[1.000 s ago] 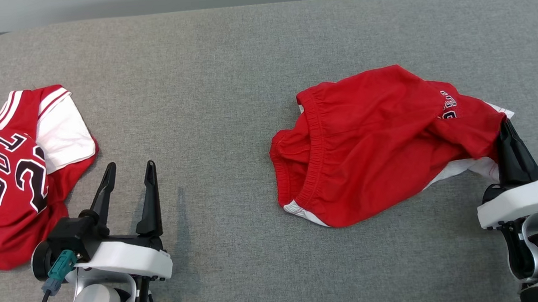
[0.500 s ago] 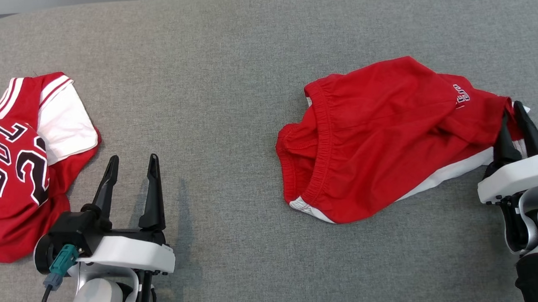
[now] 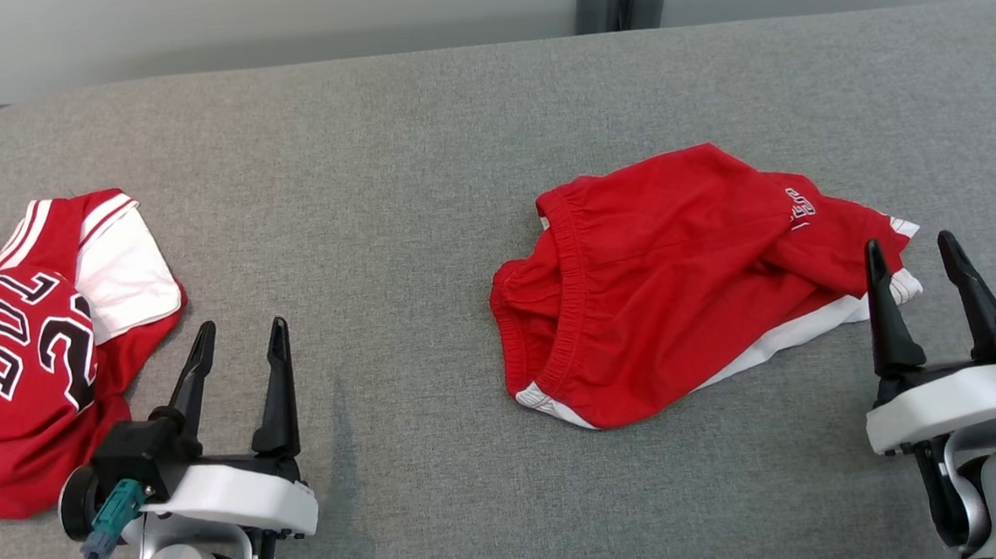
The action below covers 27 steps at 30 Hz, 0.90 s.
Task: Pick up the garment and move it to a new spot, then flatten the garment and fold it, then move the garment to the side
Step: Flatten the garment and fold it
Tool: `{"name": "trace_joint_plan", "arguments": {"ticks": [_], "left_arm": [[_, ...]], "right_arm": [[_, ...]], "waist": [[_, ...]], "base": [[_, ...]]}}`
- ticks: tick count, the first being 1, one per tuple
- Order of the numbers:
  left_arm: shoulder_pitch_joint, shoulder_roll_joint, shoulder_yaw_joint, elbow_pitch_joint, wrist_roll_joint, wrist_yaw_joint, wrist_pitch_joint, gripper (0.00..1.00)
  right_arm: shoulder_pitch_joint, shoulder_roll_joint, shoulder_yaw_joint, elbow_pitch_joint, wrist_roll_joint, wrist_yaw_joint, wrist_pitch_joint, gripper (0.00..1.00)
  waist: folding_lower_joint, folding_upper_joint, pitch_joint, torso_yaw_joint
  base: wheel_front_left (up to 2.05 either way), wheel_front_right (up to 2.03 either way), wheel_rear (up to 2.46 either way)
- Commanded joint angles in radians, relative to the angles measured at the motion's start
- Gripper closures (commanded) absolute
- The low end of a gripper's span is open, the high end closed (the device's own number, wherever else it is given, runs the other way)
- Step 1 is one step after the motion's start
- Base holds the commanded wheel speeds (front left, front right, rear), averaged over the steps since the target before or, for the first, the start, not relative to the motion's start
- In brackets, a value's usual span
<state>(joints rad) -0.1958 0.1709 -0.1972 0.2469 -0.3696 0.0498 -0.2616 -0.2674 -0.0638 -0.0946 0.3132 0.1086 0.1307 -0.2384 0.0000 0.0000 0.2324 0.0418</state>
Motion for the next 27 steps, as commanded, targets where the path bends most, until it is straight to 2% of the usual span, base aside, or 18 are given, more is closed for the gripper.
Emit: {"name": "trace_joint_plan", "arguments": {"ticks": [1, 12, 22, 27], "left_arm": [[0.018, 0.008, 0.001, -0.001, 0.008, 0.005, -0.004, 0.0], [0.081, 0.019, -0.022, -0.012, 0.009, 0.013, 0.014, 0.0], [0.074, 0.026, -0.034, -0.038, 0.002, 0.014, 0.029, 0.0], [0.037, 0.026, -0.094, -0.059, 0.026, -0.028, 0.065, 0.0]], "right_arm": [[0.034, -0.001, 0.009, -0.036, -0.013, 0.0, 0.014, 0.0], [0.178, 0.009, 0.045, -0.164, -0.028, 0.0, 0.087, 0.0], [0.198, 0.011, 0.043, -0.208, 0.006, 0.0, 0.11, 0.0], [0.187, 0.011, 0.044, -0.215, 0.016, 0.0, 0.113, 0.0]], "waist": [[0.0, 0.0, -0.023, -0.01], [0.0, 0.0, -0.083, -0.026], [0.0, 0.0, -0.08, -0.026], [0.0, 0.0, -0.068, -0.025]], "base": [[0.0, 0.0, 0.0], [0.0, 0.0, 0.0], [0.0, 0.0, 0.0], [0.0, 0.0, 0.0]]}}
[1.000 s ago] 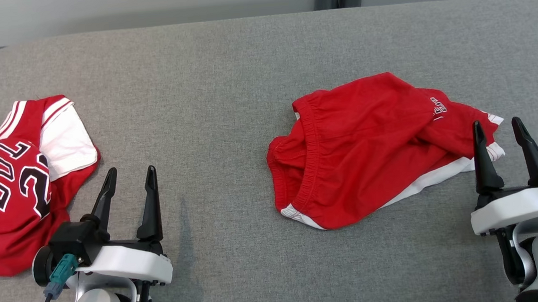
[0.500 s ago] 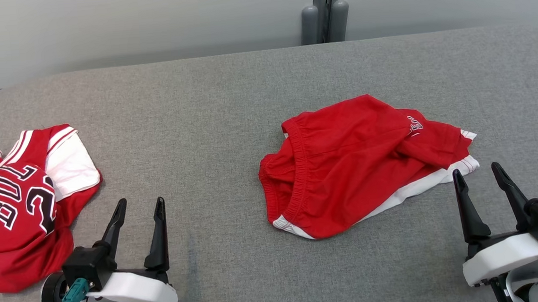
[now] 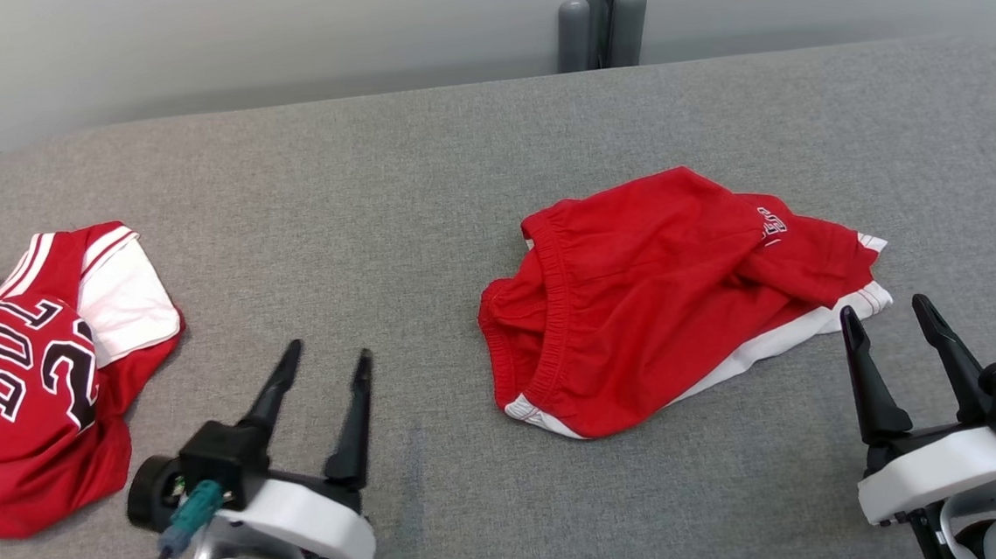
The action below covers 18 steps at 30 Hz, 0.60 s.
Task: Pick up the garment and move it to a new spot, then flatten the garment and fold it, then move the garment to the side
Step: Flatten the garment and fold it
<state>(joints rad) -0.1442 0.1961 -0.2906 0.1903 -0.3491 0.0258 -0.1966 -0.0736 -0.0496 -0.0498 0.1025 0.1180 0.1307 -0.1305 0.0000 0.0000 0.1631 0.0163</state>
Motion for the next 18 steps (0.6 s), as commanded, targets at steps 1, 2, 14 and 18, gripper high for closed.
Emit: {"name": "trace_joint_plan", "arguments": {"ticks": [1, 2, 14, 18], "left_arm": [[-0.024, -0.001, -0.027, -0.008, 0.015, -0.019, 0.015, 0.0], [-0.034, -0.004, -0.055, -0.01, 0.021, -0.04, 0.035, 0.0], [-0.169, 0.019, -0.333, 0.079, -0.021, -0.155, 0.242, 0.0], [-0.203, 0.048, -0.384, 0.108, -0.051, -0.156, 0.28, 0.0]], "right_arm": [[-0.01, -0.003, 0.0, -0.005, 0.008, 0.0, 0.005, 0.0], [-0.012, -0.003, 0.001, -0.006, 0.007, 0.0, 0.004, 0.0], [-0.039, -0.003, 0.024, 0.013, 0.032, 0.0, -0.001, 0.0], [-0.044, -0.003, 0.026, 0.024, 0.036, 0.0, -0.005, 0.0]], "waist": [[0.0, 0.0, 0.006, 0.0], [0.0, 0.0, 0.011, -0.001], [0.0, 0.0, 0.07, -0.067], [0.0, 0.0, 0.082, -0.088]], "base": [[0.0, 0.0, 0.0], [0.0, 0.0, 0.0], [0.0, 0.0, 0.0], [0.0, 0.0, 0.0]]}}
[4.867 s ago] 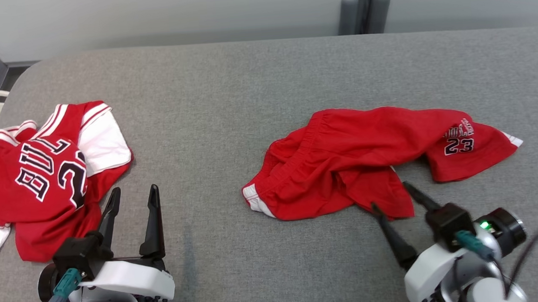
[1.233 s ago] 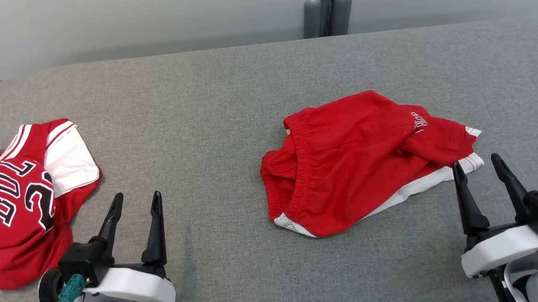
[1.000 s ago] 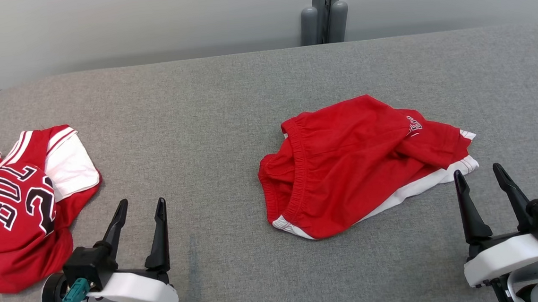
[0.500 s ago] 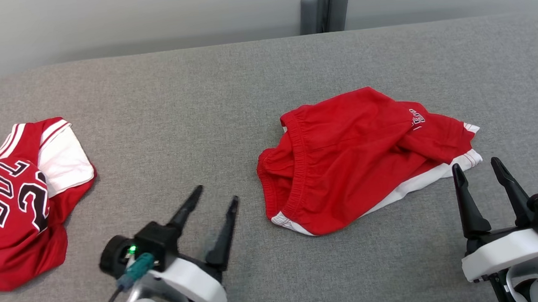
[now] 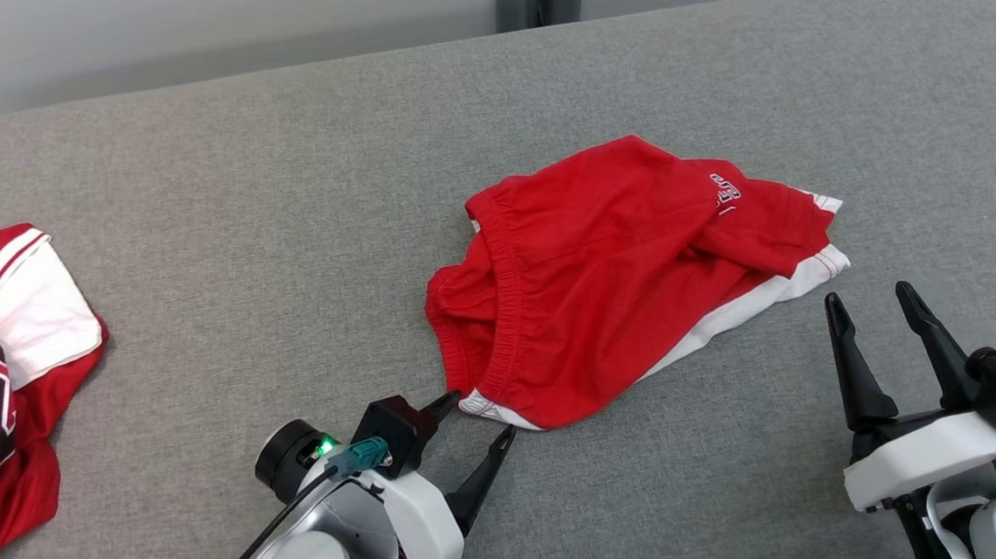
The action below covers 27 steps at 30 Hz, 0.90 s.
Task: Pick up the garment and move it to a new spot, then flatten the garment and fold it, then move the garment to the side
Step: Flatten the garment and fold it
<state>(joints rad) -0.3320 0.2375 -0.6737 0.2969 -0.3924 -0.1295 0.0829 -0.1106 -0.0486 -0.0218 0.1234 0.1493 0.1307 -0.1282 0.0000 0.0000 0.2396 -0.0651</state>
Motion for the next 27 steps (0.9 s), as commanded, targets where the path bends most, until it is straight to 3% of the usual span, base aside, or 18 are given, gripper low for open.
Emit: {"name": "trace_joint_plan", "arguments": {"ticks": [1, 7, 8, 11, 17, 27], "left_arm": [[-0.021, 0.012, -0.011, 0.006, -0.014, -0.001, 0.005, 0.0], [-0.052, 0.033, -0.027, 0.029, -0.032, -0.001, -0.001, 0.0], [-0.057, 0.035, -0.03, 0.033, -0.035, -0.001, -0.004, 0.09], [-0.072, 0.044, -0.041, 0.043, -0.041, -0.002, -0.004, 1.0], [-0.1, 0.05, -0.058, 0.05, -0.045, -0.002, -0.02, 1.0], [-0.148, 0.052, -0.06, 0.05, -0.033, -0.001, -0.048, 1.0]], "right_arm": [[-0.007, -0.004, -0.005, 0.006, 0.006, 0.0, -0.007, 0.0], [-0.015, -0.005, -0.024, 0.021, 0.006, 0.0, -0.01, 0.0], [-0.018, -0.004, -0.028, 0.024, 0.006, 0.0, -0.011, 0.0], [-0.026, -0.004, -0.048, 0.041, -0.004, 0.0, -0.006, 0.0], [-0.07, -0.011, -0.081, 0.113, -0.024, 0.0, 0.0, 0.0], [-0.185, -0.065, -0.052, 0.224, -0.037, 0.0, 0.008, 0.0]], "waist": [[0.0, 0.0, 0.008, -0.01], [0.0, 0.0, 0.022, -0.024], [0.0, 0.0, 0.024, -0.025], [0.0, 0.0, 0.032, -0.028], [0.0, 0.0, 0.056, -0.015], [0.0, 0.0, 0.128, 0.021]], "base": [[0.0, 0.0, 0.0], [0.0, 0.0, 0.0], [0.0, 0.0, 0.0], [0.0, 0.0, 0.0], [0.0, 0.0, 0.0], [0.0, 0.0, 0.0]]}}
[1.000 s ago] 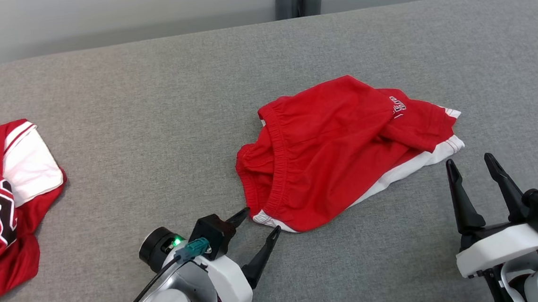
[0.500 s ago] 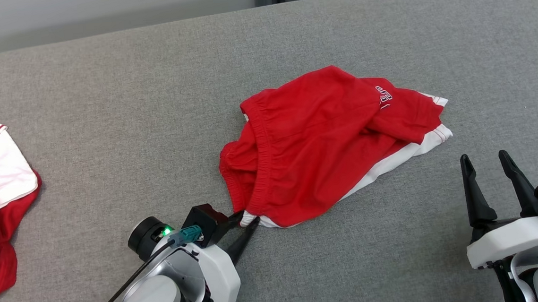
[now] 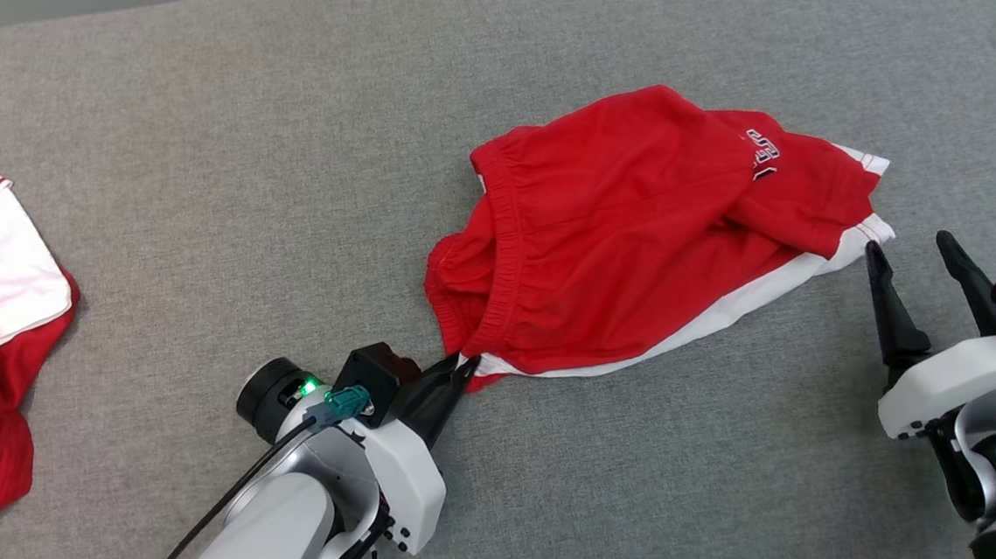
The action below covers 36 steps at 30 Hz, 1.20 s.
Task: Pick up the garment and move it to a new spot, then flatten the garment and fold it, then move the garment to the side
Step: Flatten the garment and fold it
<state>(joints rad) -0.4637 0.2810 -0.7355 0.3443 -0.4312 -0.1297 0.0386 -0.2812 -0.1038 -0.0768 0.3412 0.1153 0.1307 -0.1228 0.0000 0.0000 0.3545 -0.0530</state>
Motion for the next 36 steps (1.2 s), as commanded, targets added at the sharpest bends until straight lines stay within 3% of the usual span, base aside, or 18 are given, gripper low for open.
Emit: {"name": "trace_joint_plan", "arguments": {"ticks": [1, 7, 8, 9, 10, 20, 26, 36], "left_arm": [[-0.022, 0.008, 0.002, 0.004, 0.007, -0.001, -0.005, 1.0], [-0.041, 0.001, 0.001, 0.014, 0.008, 0.006, -0.021, 1.0], [-0.043, 0.001, 0.001, 0.016, 0.008, 0.007, -0.024, 1.0], [-0.045, 0.001, 0.002, 0.018, 0.008, 0.008, -0.027, 1.0], [-0.045, 0.001, 0.003, 0.019, 0.007, 0.01, -0.032, 1.0], [-0.042, 0.007, 0.033, -0.005, -0.006, 0.035, -0.102, 1.0], [-0.03, 0.016, 0.095, -0.078, -0.031, 0.084, -0.166, 1.0], [-0.064, 0.043, 0.182, -0.231, -0.065, 0.157, -0.155, 1.0]], "right_arm": [[-0.028, -0.019, 0.005, 0.018, -0.003, 0.0, 0.005, 0.0], [-0.078, -0.049, 0.04, 0.079, 0.011, 0.0, 0.028, 0.0], [-0.082, -0.052, 0.044, 0.085, 0.016, 0.0, 0.029, 0.51], [-0.085, -0.055, 0.049, 0.092, 0.023, 0.0, 0.029, 0.63], [-0.085, -0.056, 0.059, 0.101, 0.033, 0.0, 0.032, 1.0], [-0.069, -0.077, 0.115, 0.075, 0.118, 0.0, -0.006, 1.0], [-0.061, -0.077, 0.124, -0.037, 0.16, 0.0, -0.039, 1.0], [-0.103, -0.059, 0.084, -0.238, 0.274, 0.0, 0.006, 1.0]], "waist": [[0.0, 0.0, 0.02, 0.013], [0.0, 0.0, 0.045, 0.026], [0.0, 0.0, 0.047, 0.026], [0.0, 0.0, 0.048, 0.027], [0.0, 0.0, 0.049, 0.026], [0.0, 0.0, 0.032, 0.009], [0.0, 0.0, -0.017, 0.002], [0.0, 0.0, -0.124, 0.021]], "base": [[0.0, 0.0, 0.0], [0.0, 0.0, 0.0], [0.0, 0.0, 0.0], [0.0, 0.0, 0.0], [0.0, 0.0, 0.0], [0.0, 0.0, 0.0], [0.0, 0.0, 0.0], [0.0, 0.0, 0.0]]}}
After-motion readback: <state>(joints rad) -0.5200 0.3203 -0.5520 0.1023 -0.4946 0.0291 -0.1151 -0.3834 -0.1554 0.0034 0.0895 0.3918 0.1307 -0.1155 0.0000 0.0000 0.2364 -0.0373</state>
